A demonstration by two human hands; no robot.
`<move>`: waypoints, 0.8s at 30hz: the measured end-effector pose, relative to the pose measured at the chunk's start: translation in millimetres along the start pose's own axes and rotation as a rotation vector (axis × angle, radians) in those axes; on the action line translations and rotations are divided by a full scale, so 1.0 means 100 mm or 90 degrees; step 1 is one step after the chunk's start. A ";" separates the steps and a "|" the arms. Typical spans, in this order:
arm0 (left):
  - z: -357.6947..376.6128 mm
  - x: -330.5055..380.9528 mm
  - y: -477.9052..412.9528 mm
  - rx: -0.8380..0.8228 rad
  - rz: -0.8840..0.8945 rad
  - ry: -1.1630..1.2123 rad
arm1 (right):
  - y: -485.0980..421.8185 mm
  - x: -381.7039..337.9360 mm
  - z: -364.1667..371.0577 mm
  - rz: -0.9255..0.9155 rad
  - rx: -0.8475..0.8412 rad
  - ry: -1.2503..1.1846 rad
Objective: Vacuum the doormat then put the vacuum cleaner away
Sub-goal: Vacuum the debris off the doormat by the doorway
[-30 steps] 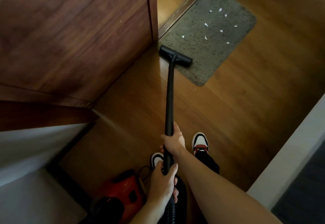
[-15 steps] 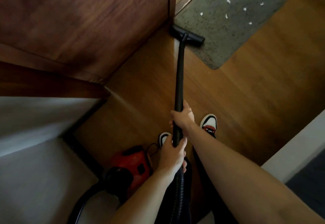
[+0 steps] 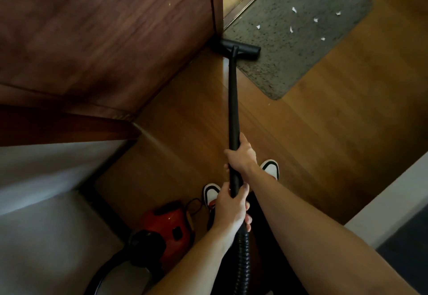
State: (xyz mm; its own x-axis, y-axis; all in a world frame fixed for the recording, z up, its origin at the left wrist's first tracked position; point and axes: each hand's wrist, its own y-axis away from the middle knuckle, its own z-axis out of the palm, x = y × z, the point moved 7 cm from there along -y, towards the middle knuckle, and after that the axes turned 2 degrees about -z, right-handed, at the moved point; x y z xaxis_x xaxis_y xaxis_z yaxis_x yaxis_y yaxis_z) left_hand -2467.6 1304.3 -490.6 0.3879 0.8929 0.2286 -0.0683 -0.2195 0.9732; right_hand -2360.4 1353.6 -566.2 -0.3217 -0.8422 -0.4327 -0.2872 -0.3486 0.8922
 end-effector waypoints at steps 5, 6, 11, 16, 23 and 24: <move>0.06 -0.05 -0.04 0.011 0.012 -0.014 | -0.02 0.05 -0.06 -0.006 -0.003 -0.006; 0.07 -0.05 -0.06 0.014 0.014 -0.015 | -0.03 0.05 -0.07 -0.007 -0.003 -0.006; 0.15 -0.05 -0.07 0.008 0.013 -0.021 | -0.06 0.06 -0.16 -0.011 -0.007 -0.007; 0.34 -0.16 0.00 -0.003 0.009 -0.078 | 0.00 0.24 -0.44 0.011 0.019 -0.024; 0.55 -0.07 -0.12 -0.011 0.029 -0.075 | -0.13 0.12 -0.57 0.002 0.008 -0.023; 0.55 -0.02 -0.14 -0.009 0.033 -0.077 | -0.16 0.08 -0.58 -0.002 0.013 -0.029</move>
State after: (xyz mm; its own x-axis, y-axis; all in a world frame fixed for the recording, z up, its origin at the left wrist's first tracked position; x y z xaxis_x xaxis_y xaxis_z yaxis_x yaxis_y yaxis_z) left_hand -2417.0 1283.6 -506.4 0.4919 0.8263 0.2743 -0.1041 -0.2569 0.9608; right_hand -2306.1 1328.3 -576.9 -0.3607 -0.8216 -0.4414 -0.3069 -0.3424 0.8880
